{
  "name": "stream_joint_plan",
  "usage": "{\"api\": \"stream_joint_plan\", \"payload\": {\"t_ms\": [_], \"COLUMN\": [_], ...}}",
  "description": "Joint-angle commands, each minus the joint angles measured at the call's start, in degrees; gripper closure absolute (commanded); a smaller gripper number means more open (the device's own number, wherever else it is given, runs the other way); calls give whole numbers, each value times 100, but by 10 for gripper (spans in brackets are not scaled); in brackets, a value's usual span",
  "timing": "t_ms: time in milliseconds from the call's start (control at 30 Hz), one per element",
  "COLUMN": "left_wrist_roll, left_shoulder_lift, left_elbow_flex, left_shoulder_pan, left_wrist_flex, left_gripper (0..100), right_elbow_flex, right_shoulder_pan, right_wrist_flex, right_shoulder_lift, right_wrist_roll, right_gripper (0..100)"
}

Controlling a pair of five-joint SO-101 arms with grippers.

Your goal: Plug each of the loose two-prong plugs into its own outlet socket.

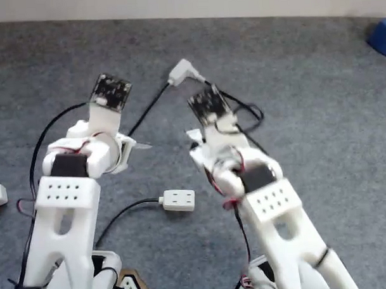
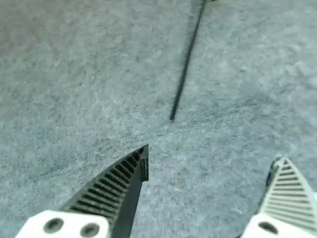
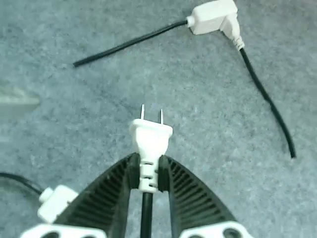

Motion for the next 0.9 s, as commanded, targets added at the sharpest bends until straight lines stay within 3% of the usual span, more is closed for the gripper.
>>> {"api": "stream_joint_plan", "payload": {"t_ms": [0, 167, 300, 533, 867], "left_wrist_roll": [-18, 466, 422, 448, 396], "left_shoulder_lift": [92, 136, 145, 145, 338], "left_elbow_flex": [-567, -541, -233, -31, 189], "left_shoulder_pan": [233, 725, 1121, 998, 725], "left_wrist_flex": [176, 70, -220, -536, -703], "left_gripper": [623, 546, 462, 487, 489], "right_elbow_flex": [585, 1103, 1174, 1130, 1130], "right_shoulder_pan": [-22, -57, -66, -813, -813], "right_wrist_flex": [-198, -198, -163, 418, 497], "right_shoulder_lift": [-796, -1411, -1842, -2360, -2413], "right_wrist_roll": [132, 176, 141, 123, 149], "right_gripper": [991, 991, 991, 991, 991]}}
